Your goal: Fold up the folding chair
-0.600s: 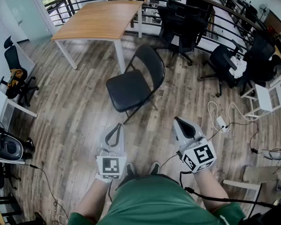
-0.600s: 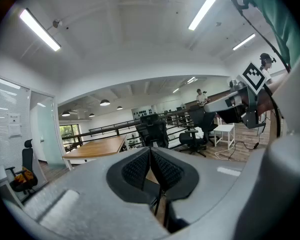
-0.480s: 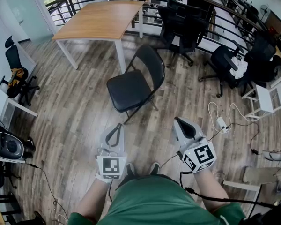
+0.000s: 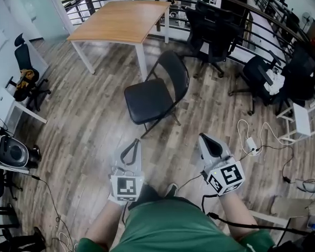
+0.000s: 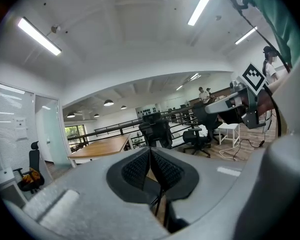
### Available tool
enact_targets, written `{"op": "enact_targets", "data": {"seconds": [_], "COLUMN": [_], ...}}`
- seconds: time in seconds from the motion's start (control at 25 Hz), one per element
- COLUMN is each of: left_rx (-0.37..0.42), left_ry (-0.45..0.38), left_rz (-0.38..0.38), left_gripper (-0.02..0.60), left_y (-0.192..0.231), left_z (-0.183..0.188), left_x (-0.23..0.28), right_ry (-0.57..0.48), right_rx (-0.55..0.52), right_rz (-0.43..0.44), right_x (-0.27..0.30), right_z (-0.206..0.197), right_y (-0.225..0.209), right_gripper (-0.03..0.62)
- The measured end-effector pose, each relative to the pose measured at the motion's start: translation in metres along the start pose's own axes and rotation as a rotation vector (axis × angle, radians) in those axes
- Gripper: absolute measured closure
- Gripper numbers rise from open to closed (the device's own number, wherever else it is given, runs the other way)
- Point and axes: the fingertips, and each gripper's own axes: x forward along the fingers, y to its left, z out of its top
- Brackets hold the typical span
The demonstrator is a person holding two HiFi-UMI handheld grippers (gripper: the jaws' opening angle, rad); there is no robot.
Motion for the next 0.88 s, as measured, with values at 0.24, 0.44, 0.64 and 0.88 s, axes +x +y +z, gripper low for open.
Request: {"op": "enact_targets", "data": {"seconds": [0.24, 0.44, 0.64, 0.88], "left_rx": [0.013, -0.006, -0.029, -0.053], "left_ry": [0.021, 0.030, 0.031, 0.027], "left_rz": [0.021, 0.044, 0.032, 0.007], "left_gripper": [0.568, 0.568, 0.568, 0.568], "left_y": [0.000, 0.020, 0.039, 0.070], "left_z": [-0.005, -0.014, -0.025, -0.035], "left_x": [0.003, 0.023, 0.056, 0.108], "right_ry": [0.021, 0.070, 0.094, 0.097], "right_rx": [0.026, 0.017, 0.009, 0.017], "right_rz": [0.004, -0.016, -0.035, -0.081], "right_x": [0.003, 0.027, 0.056, 0.104], "right_z": [-0.010, -0.019, -0.019, -0.009], "right_y": [-0.014, -0.029, -0.043, -0.067], "right_gripper": [0.591, 0.591, 0.591, 0.591]}}
